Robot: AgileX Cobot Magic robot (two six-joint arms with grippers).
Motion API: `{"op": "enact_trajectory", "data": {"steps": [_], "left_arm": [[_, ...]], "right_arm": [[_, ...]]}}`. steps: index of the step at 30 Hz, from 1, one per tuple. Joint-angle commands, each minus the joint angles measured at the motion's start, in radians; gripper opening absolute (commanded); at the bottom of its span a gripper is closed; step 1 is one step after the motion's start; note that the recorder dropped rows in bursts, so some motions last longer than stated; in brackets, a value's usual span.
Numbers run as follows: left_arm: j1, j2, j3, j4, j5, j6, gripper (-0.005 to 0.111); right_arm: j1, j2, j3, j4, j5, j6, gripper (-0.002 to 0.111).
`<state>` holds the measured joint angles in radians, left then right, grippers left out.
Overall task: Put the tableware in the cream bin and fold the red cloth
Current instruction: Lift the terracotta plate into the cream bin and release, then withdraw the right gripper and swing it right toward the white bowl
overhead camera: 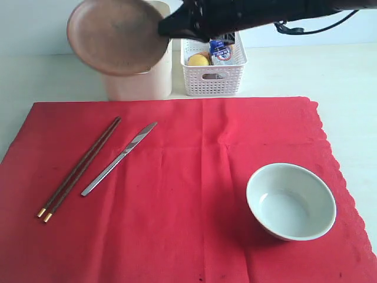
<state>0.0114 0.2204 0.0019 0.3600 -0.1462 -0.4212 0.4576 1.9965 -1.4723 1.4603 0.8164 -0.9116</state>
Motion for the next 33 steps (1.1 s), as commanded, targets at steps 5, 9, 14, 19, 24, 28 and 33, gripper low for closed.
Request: {"op": "enact_trajectory", "data": {"steps": [5,9,14,19,24,28,33], "left_arm": [[0.002,-0.004,-0.002,-0.001,0.001,-0.001,0.001],[0.002,-0.004,-0.002,-0.001,0.001,-0.001,0.001],[0.002,-0.004,-0.002,-0.001,0.001,-0.001,0.001],[0.002,-0.004,-0.002,-0.001,0.001,-0.001,0.001],[0.002,-0.004,-0.002,-0.001,0.001,-0.001,0.001],[0.002,-0.004,-0.002,-0.001,0.001,-0.001,0.001],[0.002,-0.004,-0.002,-0.001,0.001,-0.001,0.001]], "right_arm": [[-0.004,0.238,-0.238,0.284,-0.134,-0.004,0.000],[-0.004,0.297,-0.315,0.284,-0.135,-0.004,0.000],[0.000,0.319,-0.346,0.284,-0.174,0.018,0.006],[0.025,0.321,-0.350,0.284,-0.259,0.023,0.027],[0.043,0.321,-0.349,0.284,-0.318,0.022,0.048],[0.043,0.321,-0.349,0.284,-0.309,0.017,0.058],[0.041,0.321,-0.349,0.284,-0.279,0.013,0.061]]}}
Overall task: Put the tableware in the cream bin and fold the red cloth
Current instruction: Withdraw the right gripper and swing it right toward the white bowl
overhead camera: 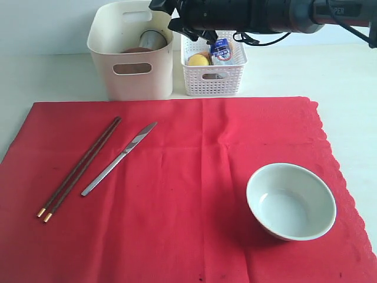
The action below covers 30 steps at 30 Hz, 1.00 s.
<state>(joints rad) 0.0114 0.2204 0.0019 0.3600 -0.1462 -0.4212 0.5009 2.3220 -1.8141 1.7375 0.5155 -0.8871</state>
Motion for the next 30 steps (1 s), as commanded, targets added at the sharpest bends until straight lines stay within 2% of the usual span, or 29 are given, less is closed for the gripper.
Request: {"op": "enact_trajectory", "data": {"steps": [1,5,8,13,18,30], "left_arm": [[0.002,-0.004,-0.002,-0.001,0.001,-0.001,0.001],[0.002,-0.004,-0.002,-0.001,0.001,-0.001,0.001],[0.002,-0.004,-0.002,-0.001,0.001,-0.001,0.001],[0.002,-0.004,-0.002,-0.001,0.001,-0.001,0.001],[0.002,-0.004,-0.002,-0.001,0.001,-0.001,0.001],[0.002,-0.004,-0.002,-0.001,0.001,-0.001,0.001]], "right_arm": [[-0.004,-0.005,-0.007,0.007,0.029,-0.011,0.061],[-0.013,-0.005,-0.007,-0.010,0.059,-0.011,0.060],[-0.018,-0.007,-0.007,-0.014,0.075,-0.011,0.055],[-0.024,-0.020,-0.007,-0.048,0.092,-0.009,0.029],[-0.026,-0.063,-0.007,-0.211,0.106,0.055,0.002],[-0.026,-0.195,-0.007,-0.595,0.144,0.287,0.000]]}}
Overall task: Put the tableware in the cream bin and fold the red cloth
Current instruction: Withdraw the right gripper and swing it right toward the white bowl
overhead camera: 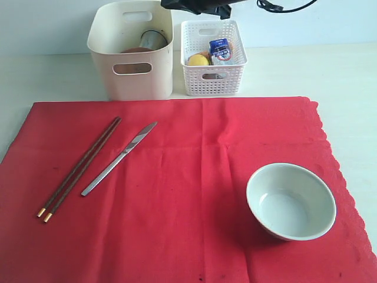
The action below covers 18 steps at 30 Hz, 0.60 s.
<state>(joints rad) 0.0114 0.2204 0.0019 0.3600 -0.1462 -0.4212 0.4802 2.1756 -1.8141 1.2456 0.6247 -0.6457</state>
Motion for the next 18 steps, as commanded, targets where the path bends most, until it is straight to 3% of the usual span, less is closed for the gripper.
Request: {"op": "enact_trajectory", "data": {"steps": [1,5,10,18], "left_arm": [[0.002,-0.004,-0.002,-0.001,0.001,-0.001,0.001],[0.002,-0.004,-0.002,-0.001,0.001,-0.001,0.001],[0.002,-0.004,-0.002,-0.001,0.001,-0.001,0.001],[0.002,-0.004,-0.002,-0.001,0.001,-0.001,0.001]], "right_arm": [[-0.003,-0.060,-0.007,-0.113,0.045,0.046,0.000],[-0.003,-0.106,-0.007,-0.153,0.088,0.047,0.000],[-0.003,-0.177,-0.004,-0.414,0.122,0.230,0.000],[0.002,-0.474,0.438,-0.412,0.047,0.078,0.000]]}}
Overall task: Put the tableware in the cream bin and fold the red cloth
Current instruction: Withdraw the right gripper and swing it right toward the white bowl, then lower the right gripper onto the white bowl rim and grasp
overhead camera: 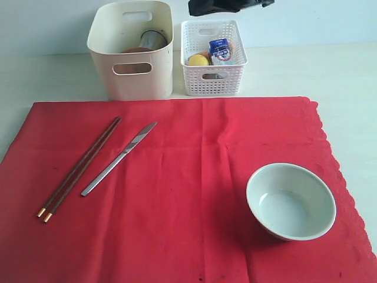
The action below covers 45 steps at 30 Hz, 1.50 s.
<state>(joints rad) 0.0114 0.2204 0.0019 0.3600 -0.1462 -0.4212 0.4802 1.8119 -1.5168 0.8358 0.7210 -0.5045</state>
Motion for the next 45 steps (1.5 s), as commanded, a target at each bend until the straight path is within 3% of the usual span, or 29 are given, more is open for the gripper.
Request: {"op": "enact_trajectory", "data": {"steps": [1,18,22,29,35,38,45], "left_arm": [[0.002,-0.004,-0.002,-0.001,0.001,-0.001,0.001],[0.002,-0.004,-0.002,-0.001,0.001,-0.001,0.001],[0.002,-0.004,-0.002,-0.001,0.001,-0.002,0.001],[0.002,-0.004,-0.002,-0.001,0.001,0.000,0.001],[0.002,-0.004,-0.002,-0.001,0.001,-0.003,0.001],[0.002,-0.004,-0.002,-0.001,0.001,-0.003,0.001],[0.002,-0.004,-0.002,-0.001,0.001,0.000,0.001]], "right_arm": [[0.002,-0.137,0.169,-0.002,-0.051,-0.075,0.000],[-0.038,-0.318,0.556,-0.122,-0.086,-0.052,0.000],[-0.038,-0.370,0.633,-0.237,-0.093,0.031,0.000],[-0.038,-0.503,0.726,-0.544,-0.045,0.341,0.000],[-0.038,-0.559,0.780,-0.614,0.046,0.409,0.000],[-0.038,-0.559,0.806,-0.685,0.024,0.488,0.007],[-0.038,-0.542,0.849,-0.843,-0.054,0.668,0.042]]}}
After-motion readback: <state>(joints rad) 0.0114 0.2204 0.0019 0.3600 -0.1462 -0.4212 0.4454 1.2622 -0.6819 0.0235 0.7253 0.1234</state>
